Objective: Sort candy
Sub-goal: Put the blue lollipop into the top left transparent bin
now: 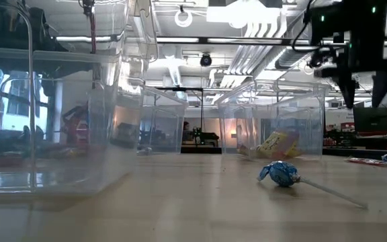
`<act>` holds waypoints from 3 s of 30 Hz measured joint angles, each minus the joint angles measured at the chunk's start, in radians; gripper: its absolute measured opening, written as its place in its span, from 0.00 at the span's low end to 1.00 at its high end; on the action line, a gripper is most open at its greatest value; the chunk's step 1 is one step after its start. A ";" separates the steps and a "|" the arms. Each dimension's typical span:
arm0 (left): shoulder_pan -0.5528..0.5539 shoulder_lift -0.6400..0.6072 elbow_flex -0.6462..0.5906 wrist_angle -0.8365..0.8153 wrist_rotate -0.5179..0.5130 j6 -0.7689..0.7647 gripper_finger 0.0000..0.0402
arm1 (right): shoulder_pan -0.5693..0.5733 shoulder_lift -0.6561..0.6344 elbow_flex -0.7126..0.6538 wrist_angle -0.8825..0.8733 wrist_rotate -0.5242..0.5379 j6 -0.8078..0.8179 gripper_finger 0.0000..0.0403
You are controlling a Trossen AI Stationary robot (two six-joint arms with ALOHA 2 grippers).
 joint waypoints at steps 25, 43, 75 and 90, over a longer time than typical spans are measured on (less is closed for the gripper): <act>0.000 0.000 0.000 0.000 0.000 0.000 0.00 | -0.016 0.029 0.024 0.267 -0.116 -0.095 0.55; 0.000 0.000 0.000 0.000 0.000 0.000 0.00 | -0.016 0.175 -0.130 0.204 -0.351 -0.231 0.55; 0.000 0.000 0.000 -0.001 0.000 0.000 0.00 | -0.016 0.336 -0.111 0.230 -0.355 -0.376 0.55; 0.000 0.000 0.000 -0.001 0.000 0.000 0.00 | -0.021 0.335 -0.111 0.255 -0.331 -0.303 0.54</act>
